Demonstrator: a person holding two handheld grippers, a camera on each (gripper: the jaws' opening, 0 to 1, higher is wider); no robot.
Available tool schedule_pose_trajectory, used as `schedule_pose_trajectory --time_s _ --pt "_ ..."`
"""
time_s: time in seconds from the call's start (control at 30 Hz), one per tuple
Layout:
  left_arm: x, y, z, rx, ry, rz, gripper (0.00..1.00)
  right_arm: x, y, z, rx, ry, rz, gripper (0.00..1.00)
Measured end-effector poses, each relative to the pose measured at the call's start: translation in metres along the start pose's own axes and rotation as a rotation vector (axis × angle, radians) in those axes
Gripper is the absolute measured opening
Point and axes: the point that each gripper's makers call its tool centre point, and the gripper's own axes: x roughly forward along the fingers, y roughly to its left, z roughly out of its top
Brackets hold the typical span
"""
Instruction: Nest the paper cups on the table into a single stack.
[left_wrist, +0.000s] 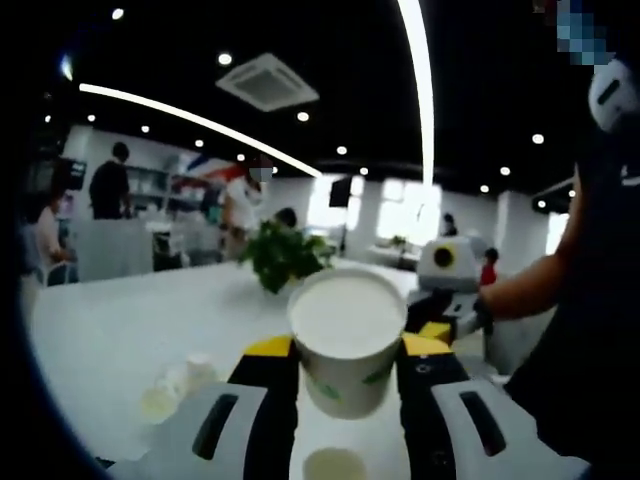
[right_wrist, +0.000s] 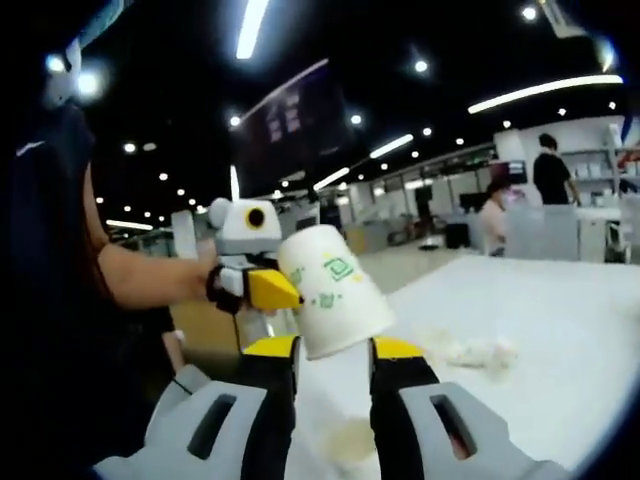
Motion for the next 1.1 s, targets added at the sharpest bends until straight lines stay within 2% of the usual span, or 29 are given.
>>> schedule_pose_trajectory --time_s 0.17,0.33,0.47,0.6,0.83,0.97,1.07,1.1 --pt "-0.009 -0.005 -0.007 -0.001 0.029 -0.063 0.36 -0.002 0.009 0.005 0.057 -0.019 0.062 0.22" --pt "-0.016 -0.008 -0.02 0.013 0.08 -0.098 0.36 0.001 0.023 0.002 0.082 -0.025 0.139 0.22" --pt "-0.019 -0.008 -0.03 0.033 0.124 -0.105 0.36 0.003 0.026 0.001 0.098 -0.023 0.153 0.14" --pt "-0.019 -0.009 -0.031 0.033 0.128 -0.109 0.36 0.002 0.026 0.007 0.118 -0.046 0.163 0.09" --pt "-0.017 -0.014 -0.026 0.008 0.095 -0.103 0.36 -0.002 0.028 0.022 0.169 -0.073 0.192 0.04" --pt "-0.017 -0.012 -0.026 0.02 0.098 -0.082 0.32 -0.002 0.032 0.028 0.17 -0.082 0.208 0.02" --pt "-0.019 -0.012 -0.027 0.023 0.118 -0.074 0.16 -0.002 0.037 0.032 0.163 -0.087 0.22 0.01" --pt "-0.019 -0.013 -0.027 0.024 0.123 -0.077 0.16 -0.002 0.038 0.034 0.162 -0.089 0.219 0.0"
